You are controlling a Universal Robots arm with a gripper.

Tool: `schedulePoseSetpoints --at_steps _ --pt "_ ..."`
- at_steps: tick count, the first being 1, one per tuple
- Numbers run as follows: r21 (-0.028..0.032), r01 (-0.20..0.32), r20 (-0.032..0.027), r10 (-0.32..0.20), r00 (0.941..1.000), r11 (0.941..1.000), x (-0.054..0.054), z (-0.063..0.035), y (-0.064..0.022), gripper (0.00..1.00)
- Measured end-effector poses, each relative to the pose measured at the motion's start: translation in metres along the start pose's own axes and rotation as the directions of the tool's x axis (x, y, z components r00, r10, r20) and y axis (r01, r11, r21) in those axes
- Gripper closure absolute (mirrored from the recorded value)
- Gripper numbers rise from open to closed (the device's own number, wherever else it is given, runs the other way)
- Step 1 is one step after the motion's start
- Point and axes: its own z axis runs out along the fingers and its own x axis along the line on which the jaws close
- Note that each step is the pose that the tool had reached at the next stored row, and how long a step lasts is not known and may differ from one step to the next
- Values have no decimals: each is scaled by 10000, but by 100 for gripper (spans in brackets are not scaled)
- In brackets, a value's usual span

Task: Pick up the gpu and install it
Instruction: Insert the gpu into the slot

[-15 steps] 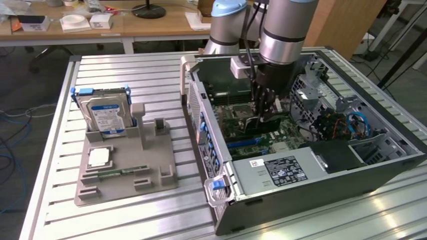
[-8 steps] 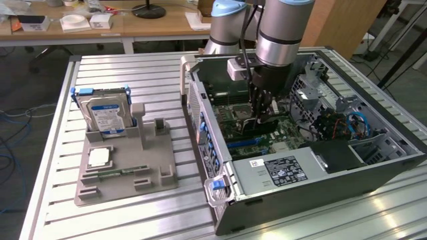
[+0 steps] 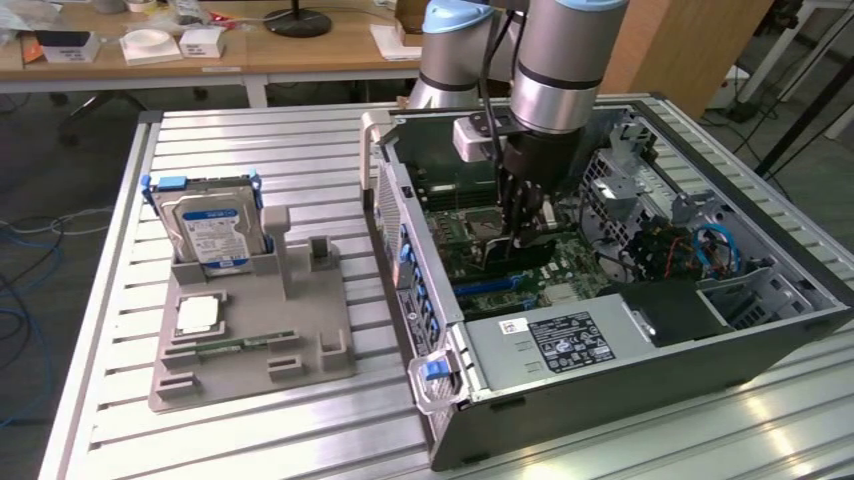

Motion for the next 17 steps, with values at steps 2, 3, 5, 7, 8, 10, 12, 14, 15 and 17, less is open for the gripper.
schedulePoseSetpoints --at_steps 2,3,5,7,8,10,12,14,15,17 --pt "0 -2 0 2 10000 10000 0 0 4 74" --pt "1 -1 2 1 10000 10000 4 1 5 74" --pt "1 0 0 0 10000 10000 29 2 6 74" --pt "1 1 0 -1 10000 10000 59 4 7 74" --pt "1 2 0 -2 10000 10000 69 5 8 74" --pt "2 0 3 0 10000 10000 71 8 32 74" --pt "3 1 3 -1 10000 10000 72 12 61 74" --pt "4 0 1 0 10000 10000 73 16 73 74" --pt "5 1 0 -1 10000 10000 73 19 77 74" --pt "11 1 2 -1 10000 10000 72 31 85 74"
